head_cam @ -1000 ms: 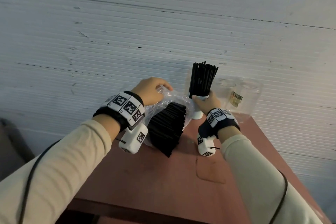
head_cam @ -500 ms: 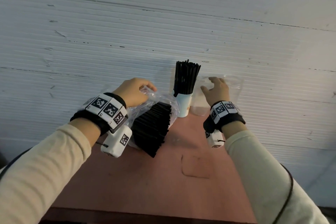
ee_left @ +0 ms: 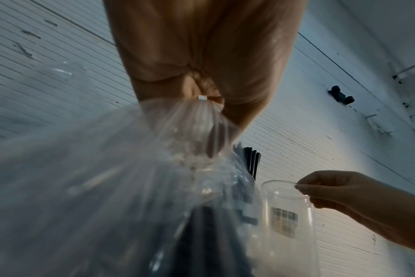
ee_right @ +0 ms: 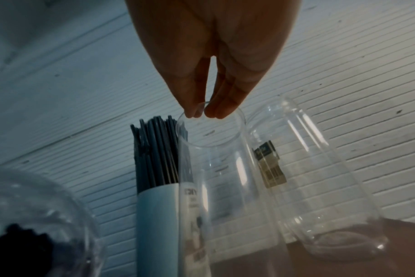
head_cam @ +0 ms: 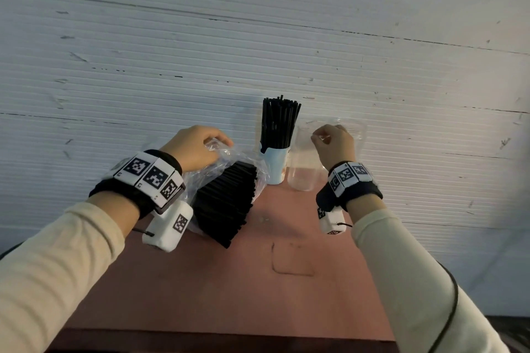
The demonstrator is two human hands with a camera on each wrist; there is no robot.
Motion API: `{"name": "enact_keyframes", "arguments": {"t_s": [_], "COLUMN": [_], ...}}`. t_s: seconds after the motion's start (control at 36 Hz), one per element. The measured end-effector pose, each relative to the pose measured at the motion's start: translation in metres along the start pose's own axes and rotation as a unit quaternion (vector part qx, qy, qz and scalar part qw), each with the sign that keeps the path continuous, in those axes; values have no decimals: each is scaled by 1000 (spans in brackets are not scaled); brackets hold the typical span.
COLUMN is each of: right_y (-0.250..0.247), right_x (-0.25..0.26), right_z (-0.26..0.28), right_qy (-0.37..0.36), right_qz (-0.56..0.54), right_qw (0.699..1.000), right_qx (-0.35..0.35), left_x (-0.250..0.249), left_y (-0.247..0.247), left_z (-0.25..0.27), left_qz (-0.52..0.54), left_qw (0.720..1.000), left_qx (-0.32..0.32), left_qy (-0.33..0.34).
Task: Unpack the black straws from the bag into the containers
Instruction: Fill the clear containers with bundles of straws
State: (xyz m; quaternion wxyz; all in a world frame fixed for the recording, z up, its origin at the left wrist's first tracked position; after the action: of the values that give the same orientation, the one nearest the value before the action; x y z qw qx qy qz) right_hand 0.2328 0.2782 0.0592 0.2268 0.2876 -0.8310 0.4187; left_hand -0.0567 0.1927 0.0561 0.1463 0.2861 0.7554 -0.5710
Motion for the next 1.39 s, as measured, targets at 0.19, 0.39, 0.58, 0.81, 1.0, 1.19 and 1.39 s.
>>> {"name": "enact_keyframes", "arguments": {"t_s": [0.19,0.39,0.58,0.81,1.0,1.19,1.39], "right_y": [-37,-64,-77,-78,-77,-62,-61], "right_x": [8,24,33,37,39,27,27], "right_z": [39,79,107,129,136,133,134], "right_qy": [-23,-72,-99,-96,-41,69,74], "right_qz": [-47,-74,-101,-107,-54,-42,-39], "right_qw": [998,995,990,989,997,992,993], "right_qx": [-16,-1,17,35,47,98,81], "left_x": [-6,-17,-29,-30,-25,-18,-12], "left_y": [-3,-11,-15,-9,1,6,-8], "left_z": [17,38,61,81,97,105,103], "left_qz": [7,15,44,51,29,-7,-23], "left_qw": [1000,1000,998,997,996,997,1000], "left_qx": [3,-9,15,36,72,75,10], "left_qy": [5,26,48,47,36,8,-6]}}
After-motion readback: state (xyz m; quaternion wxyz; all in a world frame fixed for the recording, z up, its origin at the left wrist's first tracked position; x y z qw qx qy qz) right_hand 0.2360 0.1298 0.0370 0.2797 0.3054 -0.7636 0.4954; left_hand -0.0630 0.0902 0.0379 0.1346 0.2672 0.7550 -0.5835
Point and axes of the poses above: each hand's wrist, its own z-axis away from the middle knuckle, its own y-axis out of the palm, x = y × z, the point moved 9 cm from there along -z, towards the middle knuckle, and after that the axes turned 3 degrees about y, right-handed, at the moved point
